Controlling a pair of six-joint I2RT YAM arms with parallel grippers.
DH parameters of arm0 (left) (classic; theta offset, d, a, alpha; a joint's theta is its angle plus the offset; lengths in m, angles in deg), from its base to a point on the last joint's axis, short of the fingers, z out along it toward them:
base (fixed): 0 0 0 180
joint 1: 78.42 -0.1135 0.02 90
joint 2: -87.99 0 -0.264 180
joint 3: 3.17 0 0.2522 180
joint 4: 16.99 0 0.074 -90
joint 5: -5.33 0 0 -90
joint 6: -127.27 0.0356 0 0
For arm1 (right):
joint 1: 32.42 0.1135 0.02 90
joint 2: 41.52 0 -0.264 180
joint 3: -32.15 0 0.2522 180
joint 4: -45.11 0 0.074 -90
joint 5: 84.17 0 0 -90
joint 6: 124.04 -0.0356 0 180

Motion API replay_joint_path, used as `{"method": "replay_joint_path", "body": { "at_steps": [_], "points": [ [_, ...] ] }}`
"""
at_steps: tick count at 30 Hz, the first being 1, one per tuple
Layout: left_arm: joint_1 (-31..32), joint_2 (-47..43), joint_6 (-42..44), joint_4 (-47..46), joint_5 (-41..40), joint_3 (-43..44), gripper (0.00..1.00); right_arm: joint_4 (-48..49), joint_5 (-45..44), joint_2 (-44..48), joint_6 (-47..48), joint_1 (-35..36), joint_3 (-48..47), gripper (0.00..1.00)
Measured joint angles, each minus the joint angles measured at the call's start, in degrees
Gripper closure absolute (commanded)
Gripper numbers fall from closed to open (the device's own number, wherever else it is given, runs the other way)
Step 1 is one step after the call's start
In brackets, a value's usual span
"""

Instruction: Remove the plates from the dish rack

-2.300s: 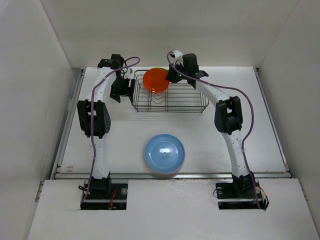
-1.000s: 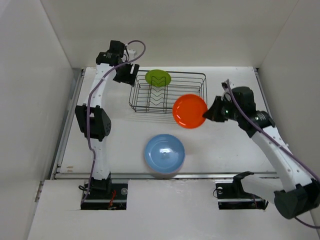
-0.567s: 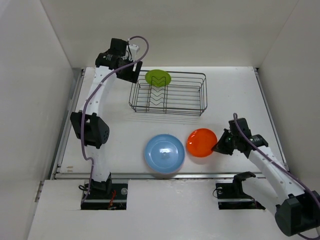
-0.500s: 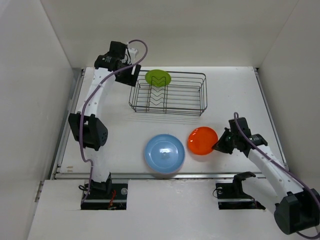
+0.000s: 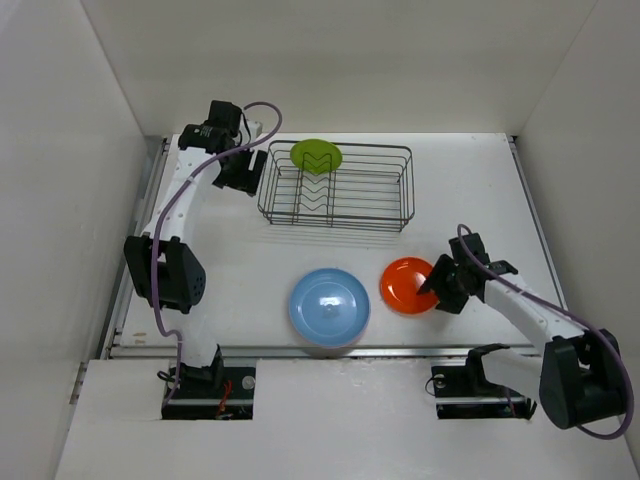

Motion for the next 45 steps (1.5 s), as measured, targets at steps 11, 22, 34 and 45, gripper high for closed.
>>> {"method": "replay_joint_path", "body": {
  "at_steps": [11,22,34,45],
  "points": [
    [-0.5,0.0,-0.1,4.3,-2.2,2.6,0.28,-6.4,-5.7,8.5,4.8,1.5,-14.6,0.13],
    [-1.2,0.5,-0.1,8.5,-2.4,6.7,0.27,2.1,-3.7,-32.0,36.2,8.8,-75.6,0.12],
    [-1.3,5.9,-0.1,11.6,-1.6,8.1,0.25,17.5,9.4,-69.5,44.9,12.6,-97.7,0.16],
    [-2.8,10.6,-0.5,12.8,-2.1,8.9,0.25,27.2,4.6,-78.6,47.2,14.9,-99.9,0.77]
  ]
}}
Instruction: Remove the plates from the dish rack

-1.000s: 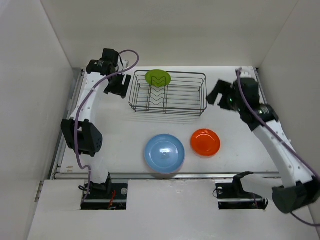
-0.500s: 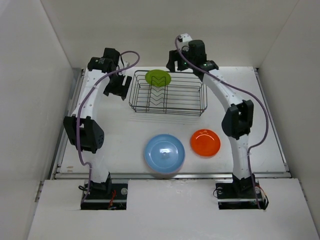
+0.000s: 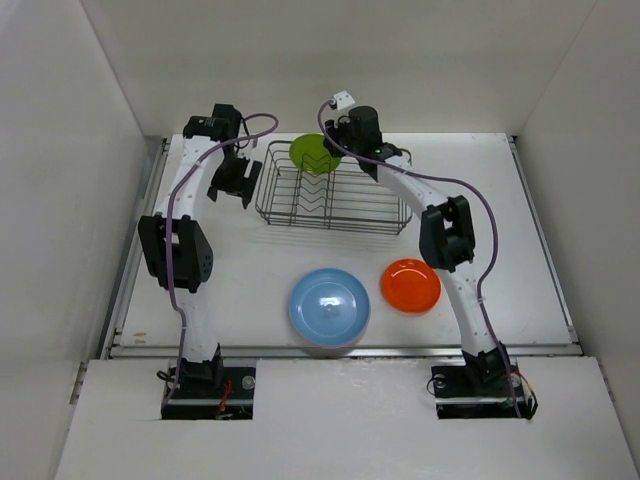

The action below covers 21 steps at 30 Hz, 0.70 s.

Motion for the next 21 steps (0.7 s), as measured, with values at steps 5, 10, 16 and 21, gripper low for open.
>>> {"method": "replay_joint_path", "body": {
  "at_steps": [5,10,16,21],
  "points": [
    [-0.4,0.9,-0.1,0.1,0.8,0.3,0.25,0.3,-1.8,-0.5,4.9,-0.6,0.1,1.00],
    [-0.5,1.7,-0.4,0.1,2.8,0.3,0.25,2.2,-5.1,0.0,3.8,0.3,1.0,1.00],
    [-0.5,3.3,-0.5,1.1,4.3,4.0,0.25,3.6,-6.0,2.9,4.9,0.8,3.7,1.00],
    [-0.5,4.0,-0.5,0.8,5.9,9.0,0.22,4.7,-6.6,6.6,8.5,1.1,6.5,1.00]
  ]
}}
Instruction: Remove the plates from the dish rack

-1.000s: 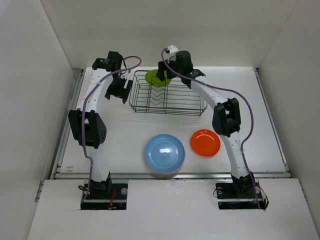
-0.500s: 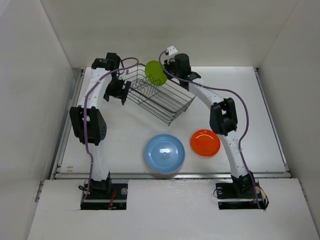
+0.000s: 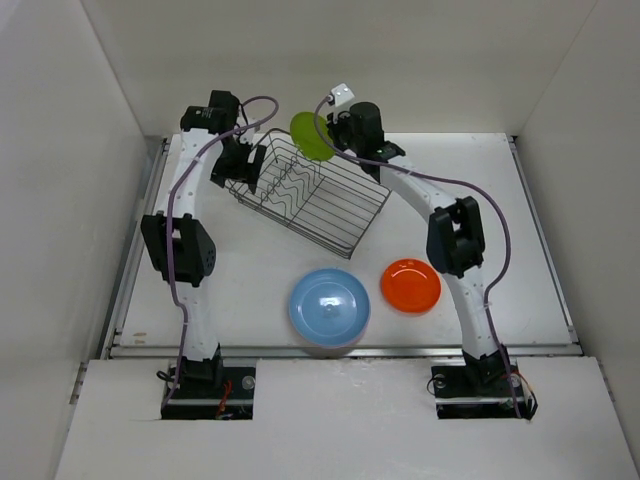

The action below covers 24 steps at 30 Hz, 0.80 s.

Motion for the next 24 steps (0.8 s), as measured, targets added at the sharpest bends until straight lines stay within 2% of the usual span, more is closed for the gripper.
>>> {"method": "replay_joint_path", "body": {
  "at_steps": [5,8,11,14,18,20,24],
  "points": [
    [0.0,0.0,0.0,-3.2,-0.1,1.6,0.10,2.4,-1.0,4.3,0.9,0.0,4.0,1.00],
    [0.0,1.4,0.0,-5.3,-2.6,3.8,0.10,3.3,-2.4,7.7,0.4,0.0,5.1,1.00],
    [0.0,5.7,0.0,-7.9,-5.9,9.5,0.10,3.5,-5.2,11.8,-2.1,0.2,5.6,1.00],
    [-0.4,10.6,-0.2,-11.4,-8.7,12.9,0.06,1.9,-6.6,16.9,-6.3,0.2,6.9,1.00],
    [-1.0,15.5,-0.2,-14.5,-10.4,13.0,0.06,-1.8,-5.6,28.7,-13.3,-0.9,17.0,1.00],
    [-1.2,17.4,-0.3,-15.5,-11.3,13.0,0.11,-4.8,-4.4,35.1,-16.5,-2.3,22.7,1.00],
    [-1.4,20.0,-0.7,-16.9,-12.0,13.0,0.37,-13.9,-0.2,46.8,-23.5,-7.4,32.2,1.00]
  ]
}}
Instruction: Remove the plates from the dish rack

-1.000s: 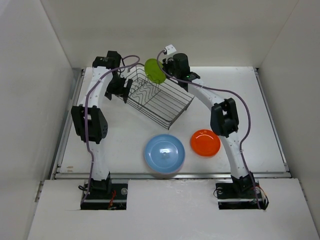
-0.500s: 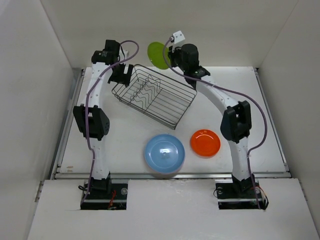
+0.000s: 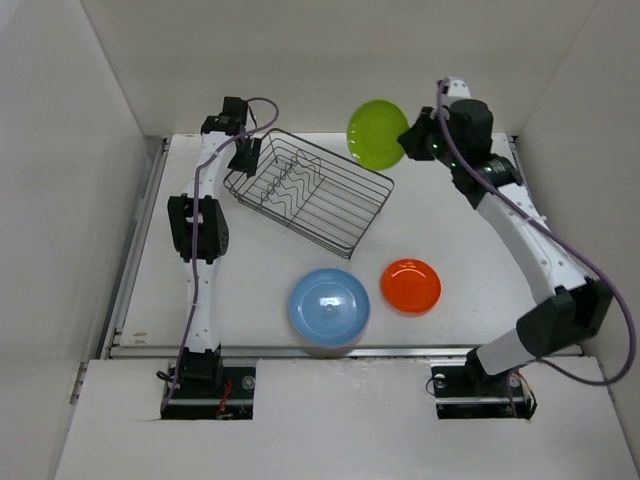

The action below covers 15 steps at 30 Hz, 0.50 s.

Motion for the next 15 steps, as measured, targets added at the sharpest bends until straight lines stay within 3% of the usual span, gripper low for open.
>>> {"method": "replay_joint_path", "body": {
  "at_steps": [1,2,3,6,10,15],
  "points": [
    [0.0,0.4,-0.2,-0.1,0.1,0.0,0.46,-2.8,1.1,2.9,-1.8,-1.4,2.5,1.00],
    [-0.1,0.6,-0.6,-0.1,0.5,0.0,0.64,-4.6,1.9,5.7,-3.5,-3.0,5.5,1.00],
    [-0.1,0.7,-1.2,-0.1,1.0,-0.1,0.74,-6.2,2.5,8.8,-5.1,-4.3,9.2,1.00],
    [-0.3,0.7,0.7,0.6,5.1,-0.4,1.00,-12.5,4.7,17.3,-8.7,-7.3,20.7,1.00],
    [-0.7,0.1,-0.8,3.7,14.2,-0.6,1.00,-20.6,8.2,23.6,-12.1,-9.7,32.2,1.00],
    [-1.9,-3.1,-9.9,1.2,18.1,-7.0,1.00,-25.2,10.4,31.1,-17.3,-11.7,45.4,1.00]
  ]
}}
